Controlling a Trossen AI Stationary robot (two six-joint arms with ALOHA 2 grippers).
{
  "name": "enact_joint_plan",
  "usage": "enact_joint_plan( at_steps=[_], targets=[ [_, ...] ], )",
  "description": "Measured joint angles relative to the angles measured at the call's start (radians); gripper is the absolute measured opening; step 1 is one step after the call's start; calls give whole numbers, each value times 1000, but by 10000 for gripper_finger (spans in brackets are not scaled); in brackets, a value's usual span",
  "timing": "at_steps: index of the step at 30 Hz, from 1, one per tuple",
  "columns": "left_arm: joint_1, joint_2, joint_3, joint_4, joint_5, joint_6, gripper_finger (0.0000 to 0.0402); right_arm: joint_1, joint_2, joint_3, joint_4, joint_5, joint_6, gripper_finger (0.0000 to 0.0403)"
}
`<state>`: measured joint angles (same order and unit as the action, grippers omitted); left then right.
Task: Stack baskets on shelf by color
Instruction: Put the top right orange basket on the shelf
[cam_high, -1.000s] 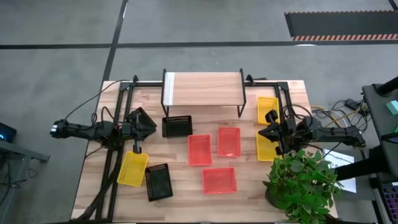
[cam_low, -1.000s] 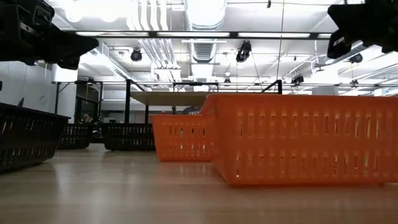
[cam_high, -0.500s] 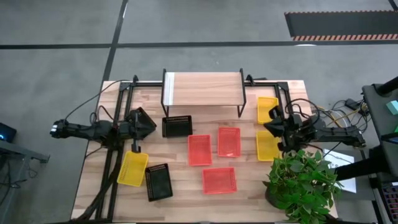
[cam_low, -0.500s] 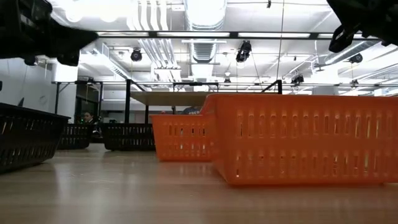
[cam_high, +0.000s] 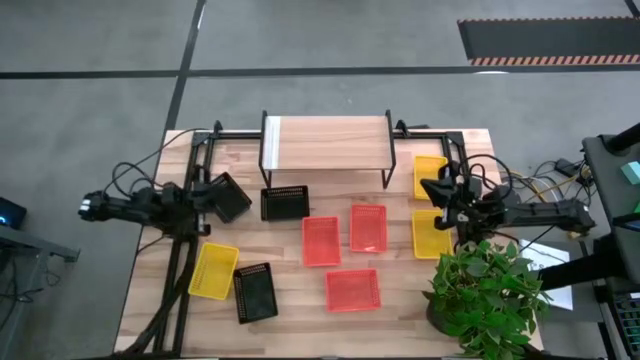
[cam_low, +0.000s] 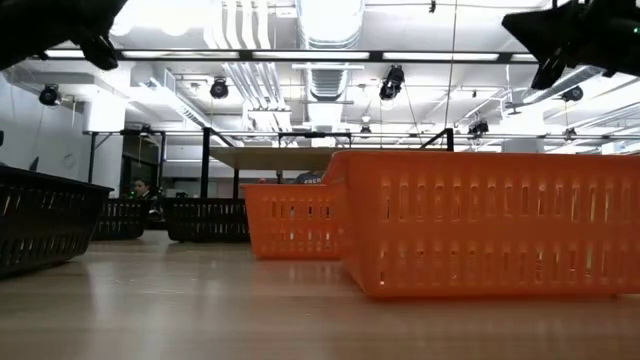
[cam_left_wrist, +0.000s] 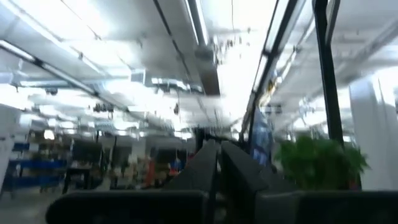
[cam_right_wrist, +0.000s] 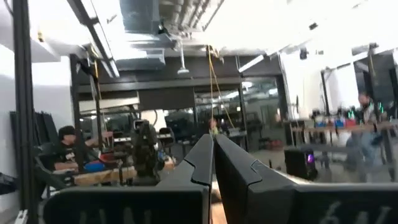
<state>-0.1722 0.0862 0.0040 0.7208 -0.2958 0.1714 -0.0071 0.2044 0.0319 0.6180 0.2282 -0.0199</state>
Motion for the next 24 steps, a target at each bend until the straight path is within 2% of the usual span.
enact_joint_plan(
  at_steps=[3, 7, 11, 17, 24],
  targets=[
    [0, 33, 0, 117, 0, 49, 8, 0, 64, 10, 67, -3, -29, 9],
    [0, 84, 0, 237, 0, 54, 8, 0, 164, 69, 77, -71, -52, 9],
    [0, 122, 0, 267, 0, 54, 8, 0, 292, 135, 76, -149, -81, 9],
    [0, 128, 6, 274, -1, 55, 8, 8, 478, 241, 74, -158, -97, 9],
    [0, 102, 6, 338, -3, 186, 8, 80, 662, 322, 57, -158, -97, 9]
  ],
)
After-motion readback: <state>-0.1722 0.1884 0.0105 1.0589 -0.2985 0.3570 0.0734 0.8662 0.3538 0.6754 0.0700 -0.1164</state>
